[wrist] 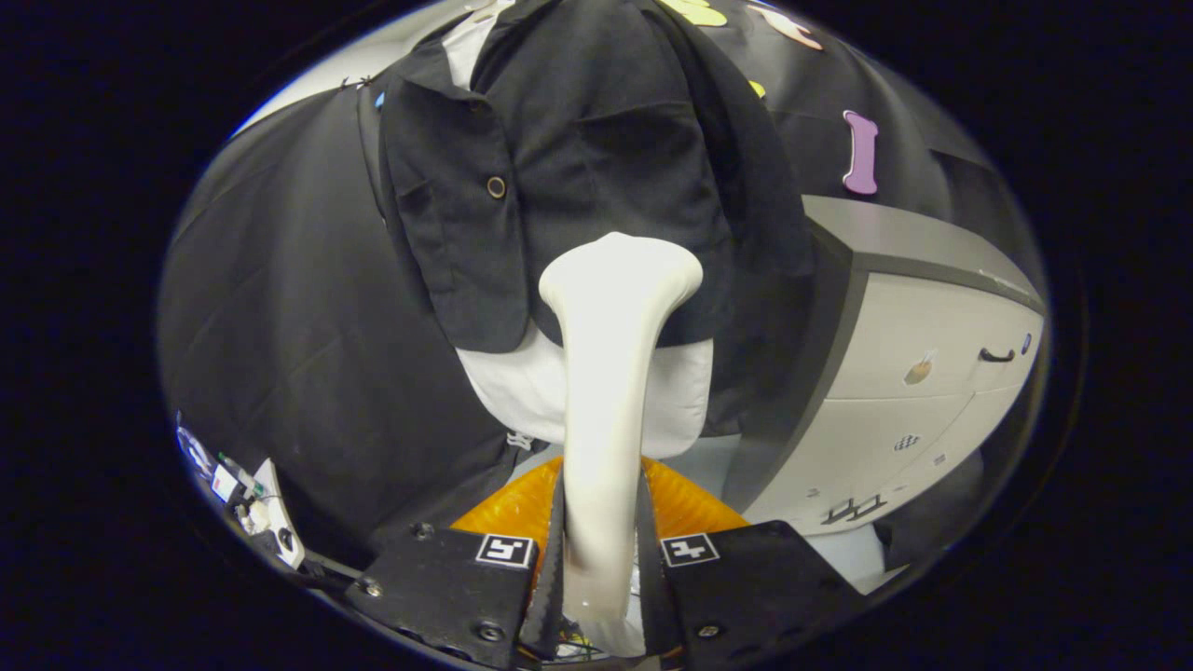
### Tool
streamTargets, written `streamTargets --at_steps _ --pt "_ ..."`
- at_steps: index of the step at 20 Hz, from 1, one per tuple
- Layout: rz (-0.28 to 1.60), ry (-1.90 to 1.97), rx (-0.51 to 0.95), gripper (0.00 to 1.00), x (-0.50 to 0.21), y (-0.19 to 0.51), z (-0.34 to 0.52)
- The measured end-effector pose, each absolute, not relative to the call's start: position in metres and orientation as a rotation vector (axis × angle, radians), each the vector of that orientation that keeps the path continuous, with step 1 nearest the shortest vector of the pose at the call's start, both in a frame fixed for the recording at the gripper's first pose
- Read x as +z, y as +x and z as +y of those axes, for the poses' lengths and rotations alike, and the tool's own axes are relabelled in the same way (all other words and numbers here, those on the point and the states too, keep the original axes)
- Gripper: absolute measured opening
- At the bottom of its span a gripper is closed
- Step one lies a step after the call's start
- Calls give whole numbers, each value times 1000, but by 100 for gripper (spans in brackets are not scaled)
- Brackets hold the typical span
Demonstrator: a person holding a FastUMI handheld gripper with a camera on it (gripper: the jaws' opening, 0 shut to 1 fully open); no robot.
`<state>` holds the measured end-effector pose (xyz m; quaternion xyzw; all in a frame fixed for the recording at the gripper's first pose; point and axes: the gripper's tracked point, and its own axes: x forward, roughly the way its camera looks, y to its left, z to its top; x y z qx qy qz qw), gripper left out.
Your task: Iron the clothes twice with a garment steamer, once on the left side and once on the right side.
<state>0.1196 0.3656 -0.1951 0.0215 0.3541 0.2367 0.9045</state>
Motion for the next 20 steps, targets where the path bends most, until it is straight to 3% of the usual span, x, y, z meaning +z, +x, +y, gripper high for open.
streamTargets --at_steps 10,15,20 --pt "748 -10 448 37 -212 96 363" --pt "575 -12 519 36 -124 82 388" --pt "246 -34 603 37 10 88 431"
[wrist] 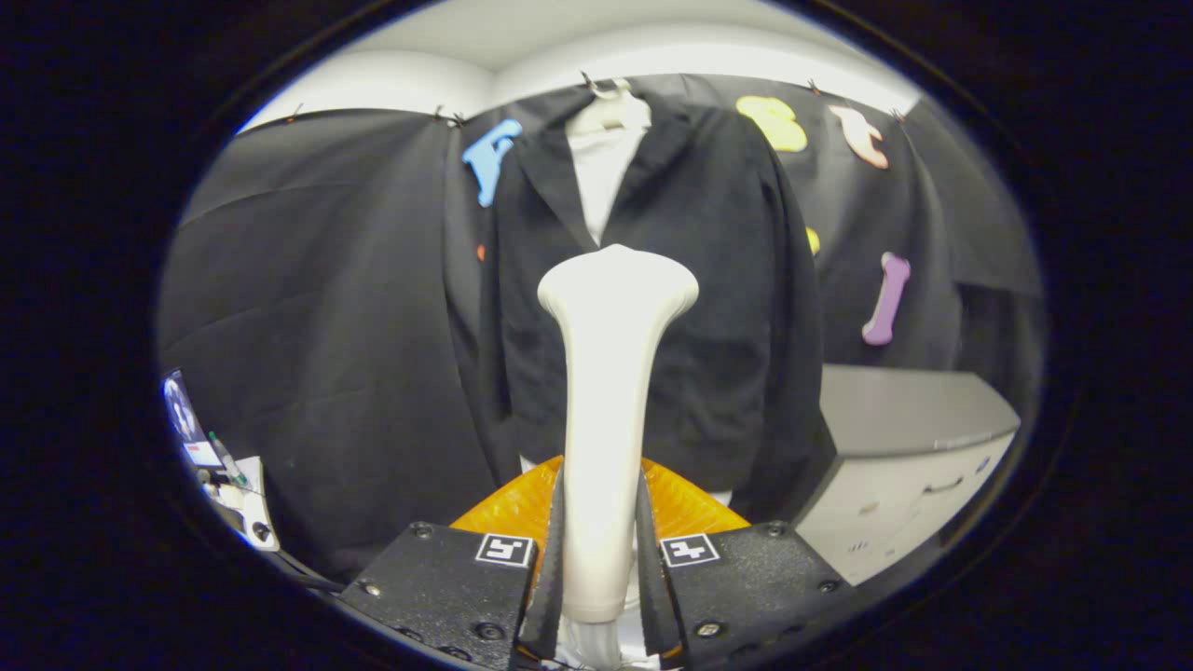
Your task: Iron the clothes twice with a garment steamer, once on the left side and once on the right side.
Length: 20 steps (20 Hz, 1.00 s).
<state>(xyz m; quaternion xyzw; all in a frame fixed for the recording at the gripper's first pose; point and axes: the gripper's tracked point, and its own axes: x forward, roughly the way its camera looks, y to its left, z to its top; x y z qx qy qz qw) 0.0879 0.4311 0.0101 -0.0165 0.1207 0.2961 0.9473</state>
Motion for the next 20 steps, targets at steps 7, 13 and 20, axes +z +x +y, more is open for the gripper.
streamTargets --at_steps 7,13,20 --pt "-54 -1 674 37 127 124 494" --pt "-258 37 709 36 215 146 548" --pt "-277 19 710 37 230 190 589"
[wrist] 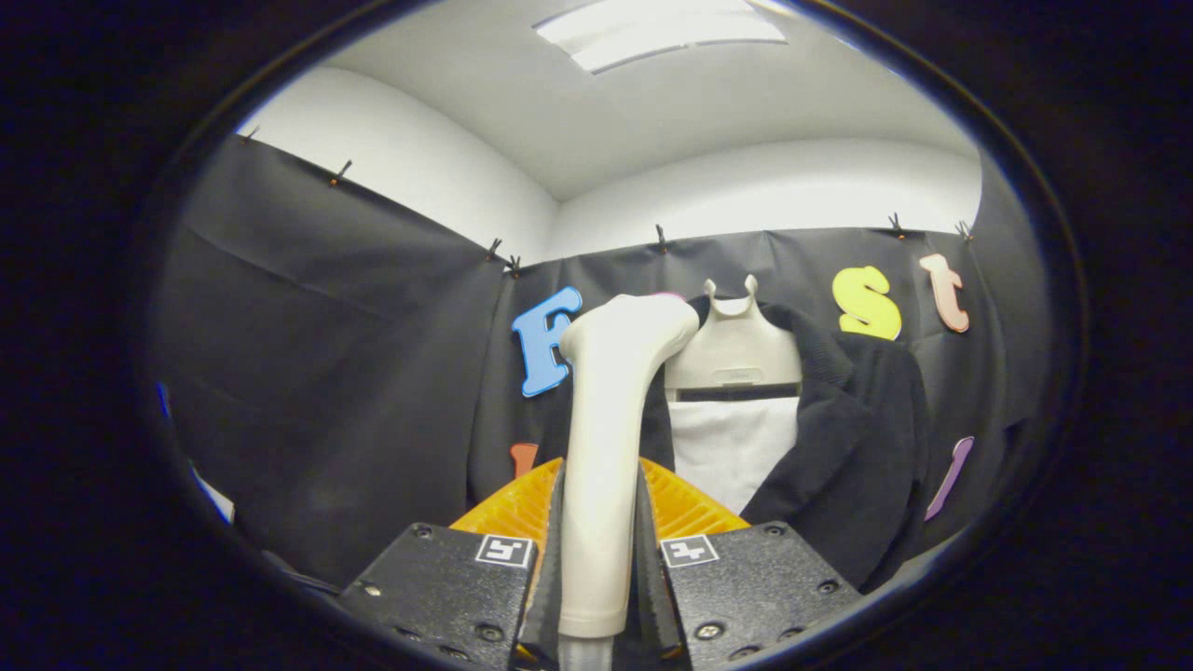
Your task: Iron the clothes twice with a garment steamer, once on the left side and once on the right side.
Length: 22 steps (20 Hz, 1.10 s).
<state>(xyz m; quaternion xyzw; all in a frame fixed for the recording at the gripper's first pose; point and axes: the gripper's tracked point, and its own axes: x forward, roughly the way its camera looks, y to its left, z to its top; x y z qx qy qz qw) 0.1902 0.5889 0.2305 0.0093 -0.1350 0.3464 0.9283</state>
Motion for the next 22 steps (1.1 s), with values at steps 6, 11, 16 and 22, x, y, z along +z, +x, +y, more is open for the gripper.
streamTargets --at_steps 6,11,16,22 --pt "-221 8 697 36 200 213 598" --pt "-177 24 690 37 165 208 587" --pt "-124 21 699 36 140 203 579" --pt "-91 -14 713 37 108 192 570"
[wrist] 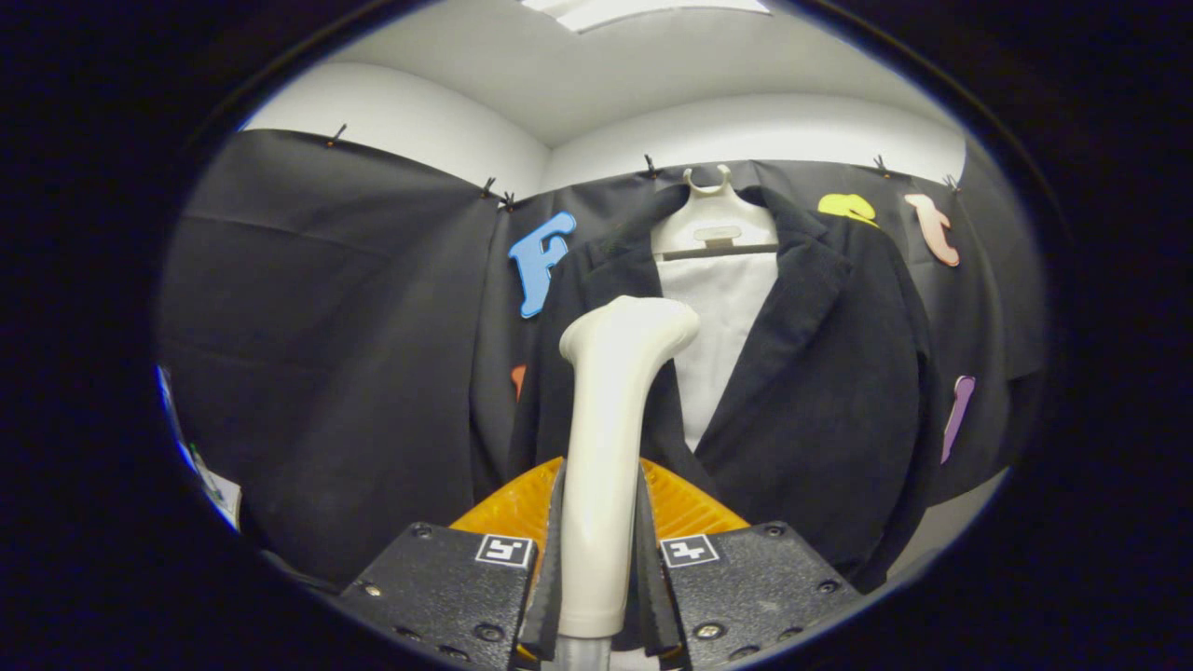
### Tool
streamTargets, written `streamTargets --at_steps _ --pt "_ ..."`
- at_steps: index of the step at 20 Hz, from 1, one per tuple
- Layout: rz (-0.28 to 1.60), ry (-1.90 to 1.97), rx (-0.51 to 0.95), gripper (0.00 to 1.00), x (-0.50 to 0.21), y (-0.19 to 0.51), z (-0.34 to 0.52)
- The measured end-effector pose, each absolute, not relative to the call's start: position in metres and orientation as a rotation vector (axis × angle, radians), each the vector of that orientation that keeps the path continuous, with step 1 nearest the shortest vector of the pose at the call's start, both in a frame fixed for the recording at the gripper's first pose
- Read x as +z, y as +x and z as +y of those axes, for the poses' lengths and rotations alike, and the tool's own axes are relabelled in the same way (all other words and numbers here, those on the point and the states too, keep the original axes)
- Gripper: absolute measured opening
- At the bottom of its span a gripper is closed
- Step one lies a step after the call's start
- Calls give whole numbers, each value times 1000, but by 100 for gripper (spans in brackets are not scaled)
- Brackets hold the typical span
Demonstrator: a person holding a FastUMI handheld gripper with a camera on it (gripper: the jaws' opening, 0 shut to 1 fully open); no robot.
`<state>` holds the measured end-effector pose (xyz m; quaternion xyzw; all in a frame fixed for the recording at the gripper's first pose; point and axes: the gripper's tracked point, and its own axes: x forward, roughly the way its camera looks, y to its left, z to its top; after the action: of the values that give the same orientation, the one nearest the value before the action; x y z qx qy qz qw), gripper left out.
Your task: Iron the clothes twice with a garment steamer, once on the left side and once on the right side.
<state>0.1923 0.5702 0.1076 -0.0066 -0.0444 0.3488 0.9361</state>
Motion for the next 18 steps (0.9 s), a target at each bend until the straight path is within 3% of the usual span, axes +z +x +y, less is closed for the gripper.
streamTargets --at_steps 18 --pt "61 -44 726 36 27 170 545"
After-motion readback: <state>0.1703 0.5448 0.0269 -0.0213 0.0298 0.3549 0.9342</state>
